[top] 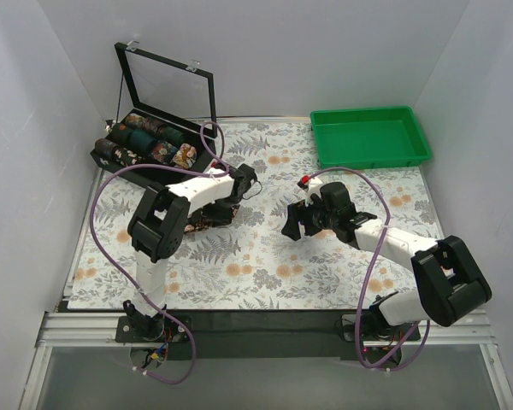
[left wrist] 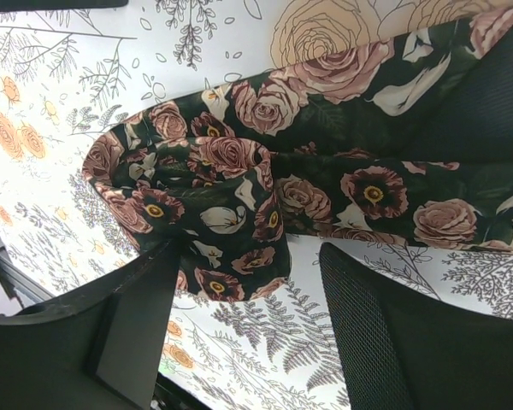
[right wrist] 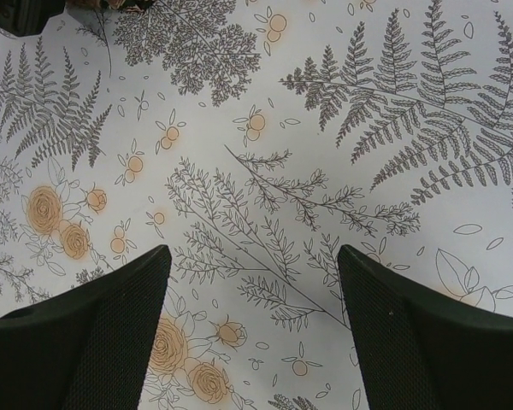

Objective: Roll the ties
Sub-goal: Roll the tie

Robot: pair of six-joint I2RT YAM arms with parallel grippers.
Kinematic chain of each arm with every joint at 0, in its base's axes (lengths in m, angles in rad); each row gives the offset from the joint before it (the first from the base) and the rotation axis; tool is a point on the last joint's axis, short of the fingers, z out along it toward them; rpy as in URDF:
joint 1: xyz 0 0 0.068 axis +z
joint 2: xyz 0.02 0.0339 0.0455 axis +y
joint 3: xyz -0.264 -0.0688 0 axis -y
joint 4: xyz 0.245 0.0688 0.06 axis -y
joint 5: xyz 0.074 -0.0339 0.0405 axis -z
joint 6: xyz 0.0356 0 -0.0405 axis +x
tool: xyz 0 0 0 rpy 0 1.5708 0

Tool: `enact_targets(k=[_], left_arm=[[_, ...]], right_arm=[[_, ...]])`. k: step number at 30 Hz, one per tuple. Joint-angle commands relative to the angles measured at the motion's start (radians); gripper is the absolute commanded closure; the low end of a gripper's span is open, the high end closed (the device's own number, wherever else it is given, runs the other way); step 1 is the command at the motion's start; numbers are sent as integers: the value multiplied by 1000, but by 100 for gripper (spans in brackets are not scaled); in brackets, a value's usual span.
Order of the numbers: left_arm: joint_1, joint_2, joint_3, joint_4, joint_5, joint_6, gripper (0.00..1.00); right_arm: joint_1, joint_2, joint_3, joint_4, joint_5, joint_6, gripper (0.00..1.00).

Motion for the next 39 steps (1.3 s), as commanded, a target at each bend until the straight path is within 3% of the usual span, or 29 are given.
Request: enact_targets(k=[1,7,16,32,39], left_arm=[[0,-2,31,56,23,-5,39],[2,-93,59,51,21,4,35],[28,-231,15,141,35,48,23],[324,-671,-393,537,265,143,21],[362,-703,-490,611,313,148,20]], right_arm=[[3,4,10,30,-31,-8,28],[3,24,43,65,-66,-6,33],[20,209,166,197,-152,33,37],[70,648,475,407,-229,208,39],[90,762,548,453,-226,297,40]])
